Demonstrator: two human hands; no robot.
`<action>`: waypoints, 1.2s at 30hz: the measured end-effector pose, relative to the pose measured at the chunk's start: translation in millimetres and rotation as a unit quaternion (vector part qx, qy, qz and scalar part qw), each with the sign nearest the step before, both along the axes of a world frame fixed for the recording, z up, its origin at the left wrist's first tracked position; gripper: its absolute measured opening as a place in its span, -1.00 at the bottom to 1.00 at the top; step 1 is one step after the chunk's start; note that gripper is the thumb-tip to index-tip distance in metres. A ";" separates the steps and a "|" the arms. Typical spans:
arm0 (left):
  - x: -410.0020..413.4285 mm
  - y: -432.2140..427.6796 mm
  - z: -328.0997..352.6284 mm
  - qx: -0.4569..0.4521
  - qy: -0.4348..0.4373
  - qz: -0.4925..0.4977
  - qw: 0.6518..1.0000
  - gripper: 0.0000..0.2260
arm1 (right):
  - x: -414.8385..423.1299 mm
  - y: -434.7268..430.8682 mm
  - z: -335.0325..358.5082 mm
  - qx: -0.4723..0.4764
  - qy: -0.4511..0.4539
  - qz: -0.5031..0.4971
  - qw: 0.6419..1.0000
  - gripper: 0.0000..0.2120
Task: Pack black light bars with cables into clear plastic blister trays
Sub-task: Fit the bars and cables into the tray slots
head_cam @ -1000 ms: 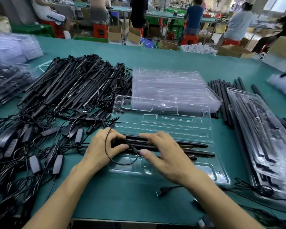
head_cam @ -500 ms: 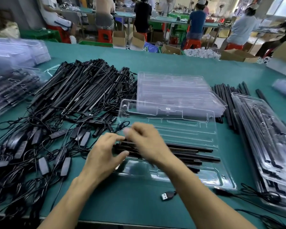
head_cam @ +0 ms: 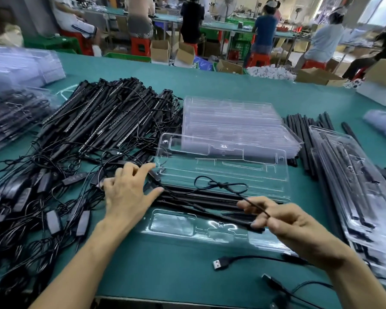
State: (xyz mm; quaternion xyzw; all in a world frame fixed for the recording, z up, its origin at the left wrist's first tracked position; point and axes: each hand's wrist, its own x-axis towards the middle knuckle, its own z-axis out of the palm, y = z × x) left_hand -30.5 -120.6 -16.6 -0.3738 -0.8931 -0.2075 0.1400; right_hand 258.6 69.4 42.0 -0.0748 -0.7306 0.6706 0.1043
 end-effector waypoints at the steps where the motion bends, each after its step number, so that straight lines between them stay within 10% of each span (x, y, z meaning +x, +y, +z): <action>1: 0.9 3.3 0.3 -0.004 0.008 -0.004 1.000 -0.57 | 2.2 -1.3 -0.4 0.016 -0.023 0.010 1.000 -0.71; 8: -1.3 15.3 2.8 -0.050 0.086 -0.035 0.994 -0.84 | 1.2 -11.5 1.4 0.049 -0.064 -0.112 0.990 -0.62; 18: -18.3 4.1 -5.2 -0.100 0.048 -0.042 0.993 -0.50 | 5.0 -2.9 -14.7 0.102 -0.077 -0.227 0.965 -0.81; 30: 15.2 8.3 27.9 0.155 0.159 -0.143 0.964 -0.49 | 13.8 -4.5 -12.1 0.268 -0.299 -0.196 0.895 -0.84; 36: 53.2 19.5 33.1 0.162 0.194 -0.337 0.907 -0.66 | 12.5 -2.7 -2.2 0.071 -0.092 -0.313 0.943 0.03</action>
